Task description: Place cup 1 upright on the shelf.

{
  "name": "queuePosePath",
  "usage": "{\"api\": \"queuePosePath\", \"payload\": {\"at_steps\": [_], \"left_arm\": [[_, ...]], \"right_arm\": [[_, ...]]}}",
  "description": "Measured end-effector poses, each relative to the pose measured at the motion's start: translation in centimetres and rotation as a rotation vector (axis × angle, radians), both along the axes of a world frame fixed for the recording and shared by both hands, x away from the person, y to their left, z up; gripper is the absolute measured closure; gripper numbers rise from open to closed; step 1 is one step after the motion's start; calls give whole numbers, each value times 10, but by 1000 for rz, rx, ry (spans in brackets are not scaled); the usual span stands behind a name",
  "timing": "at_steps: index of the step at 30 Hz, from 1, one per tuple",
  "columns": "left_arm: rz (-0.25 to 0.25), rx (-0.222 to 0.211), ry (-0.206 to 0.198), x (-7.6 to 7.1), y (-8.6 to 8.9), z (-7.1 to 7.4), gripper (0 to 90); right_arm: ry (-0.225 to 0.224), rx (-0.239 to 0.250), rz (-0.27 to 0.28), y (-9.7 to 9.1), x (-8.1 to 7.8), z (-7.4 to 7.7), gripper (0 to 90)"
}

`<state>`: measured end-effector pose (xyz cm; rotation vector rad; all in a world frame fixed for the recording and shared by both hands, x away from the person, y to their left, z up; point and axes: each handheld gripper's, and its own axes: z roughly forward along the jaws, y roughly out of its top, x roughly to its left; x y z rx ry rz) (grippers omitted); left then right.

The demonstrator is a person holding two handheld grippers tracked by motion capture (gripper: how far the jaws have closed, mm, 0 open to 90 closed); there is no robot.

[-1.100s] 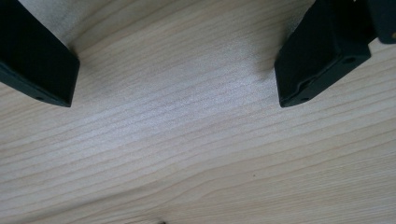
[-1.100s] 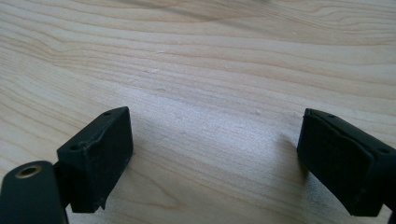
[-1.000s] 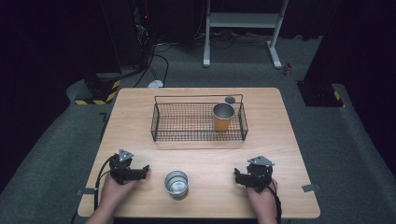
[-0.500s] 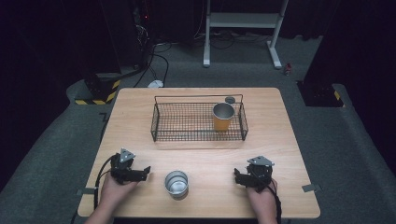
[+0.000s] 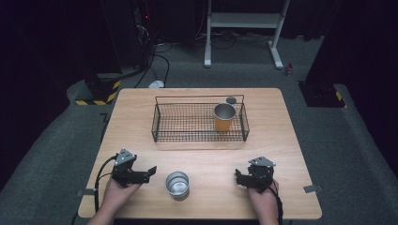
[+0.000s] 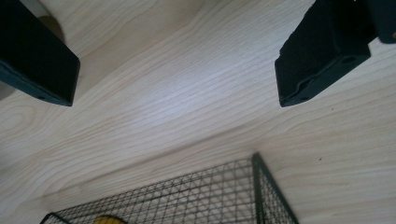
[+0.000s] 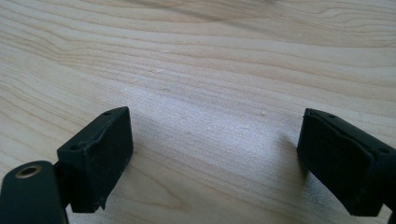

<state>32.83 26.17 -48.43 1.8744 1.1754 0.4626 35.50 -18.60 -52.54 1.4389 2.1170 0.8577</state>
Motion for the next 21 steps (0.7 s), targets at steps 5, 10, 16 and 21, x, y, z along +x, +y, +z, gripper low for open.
{"api": "queuePosePath", "payload": {"at_steps": [5, 10, 16, 21], "left_arm": [[-26, -30, -37, -9, -9, 11, 4], [-65, -50, -75, -20, -26, 20, 4], [-119, -76, -88, -31, -43, 26, 4], [-159, -83, -104, -39, -56, 28, 4]], "right_arm": [[0, 0, -1, 0, 0, 0, 105], [0, 0, -1, 0, 0, 0, 105], [0, 0, 0, 0, 0, 0, 105], [0, 0, -1, 0, 0, 0, 105]]}}
